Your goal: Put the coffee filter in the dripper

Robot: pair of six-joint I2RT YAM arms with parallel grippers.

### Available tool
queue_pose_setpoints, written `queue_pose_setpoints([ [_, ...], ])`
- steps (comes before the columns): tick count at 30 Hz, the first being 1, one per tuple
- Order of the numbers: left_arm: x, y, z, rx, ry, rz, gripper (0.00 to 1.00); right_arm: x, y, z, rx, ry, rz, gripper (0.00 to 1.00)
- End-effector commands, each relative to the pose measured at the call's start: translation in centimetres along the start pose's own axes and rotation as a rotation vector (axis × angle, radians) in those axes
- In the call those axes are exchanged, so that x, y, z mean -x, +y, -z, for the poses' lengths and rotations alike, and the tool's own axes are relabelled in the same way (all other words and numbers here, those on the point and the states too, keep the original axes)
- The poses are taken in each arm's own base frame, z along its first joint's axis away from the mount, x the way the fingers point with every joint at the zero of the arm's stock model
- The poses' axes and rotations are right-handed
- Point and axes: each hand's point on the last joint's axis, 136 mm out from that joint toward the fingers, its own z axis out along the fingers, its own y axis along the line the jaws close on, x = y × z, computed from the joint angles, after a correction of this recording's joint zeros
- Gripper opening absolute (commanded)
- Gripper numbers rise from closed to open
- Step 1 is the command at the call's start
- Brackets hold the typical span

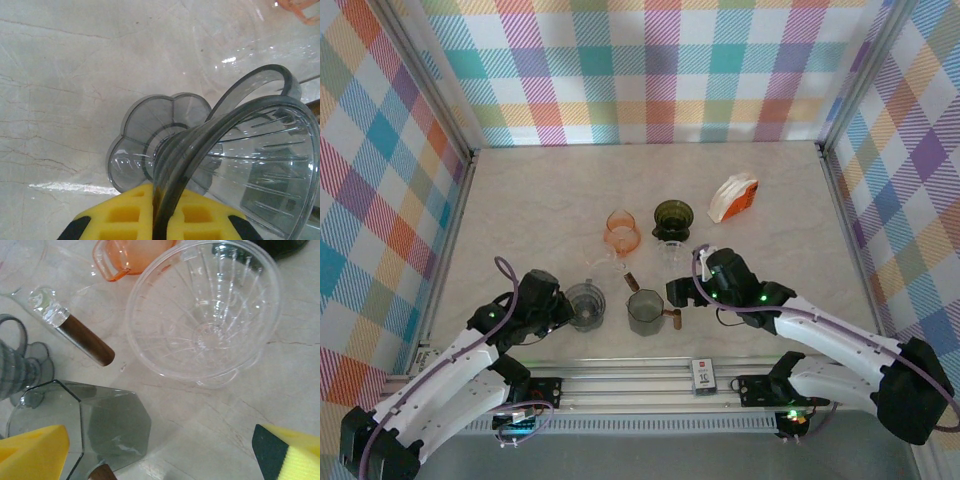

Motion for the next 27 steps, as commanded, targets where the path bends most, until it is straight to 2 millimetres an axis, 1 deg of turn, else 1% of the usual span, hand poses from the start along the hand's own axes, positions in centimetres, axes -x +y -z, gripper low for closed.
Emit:
queue_pose_setpoints([
  [1,0.8,-2.4,2.7,-0.072,-0.017,-0.023,0.0,-0.3,-1.9,0.5,-0.075,-0.012,-0.032,0.95],
  [4,0.8,-4.5,4.8,-0.122,-0.005,-0.065,0.0,0.0,-2.7,1.1,-0.101,-0.036,-0.041,0.96],
  [5,0.7,-5.5,5.6,-0.142,0.0,-0.083,0.0,0.1,-3.0,1.3,-0.11,-0.04,-0.046,0.96],
  [7,0.3,-7.3,6.5,-0.171,0.019,-0.121,0.0,0.3,-3.3,1.5,-0.121,-0.049,-0.051,0.96],
  [8,0.0,-8.5,6.8,-0.192,0.031,-0.141,0.0,0.3,-3.5,1.6,-0.124,-0.052,-0.052,0.96],
  [13,-1.8,-14.4,7.3,-0.267,0.097,-0.242,0.0,0.1,-4.3,2.1,-0.151,-0.057,-0.06,0.96],
  [15,-2.4,-16.3,6.9,-0.277,0.132,-0.268,0.0,0.0,-4.4,2.2,-0.154,-0.057,-0.065,0.96],
  [18,-2.9,-17.6,6.1,-0.26,0.172,-0.292,0.0,-0.3,-4.6,2.4,-0.157,-0.053,-0.068,0.96],
  [22,-3.0,-17.4,5.2,-0.218,0.181,-0.31,0.0,-0.7,-4.8,2.7,-0.158,-0.055,-0.073,0.96],
  [27,-3.7,-17.5,3.7,-0.205,0.211,-0.314,0.0,-0.9,-4.9,2.9,-0.159,-0.058,-0.075,0.96],
])
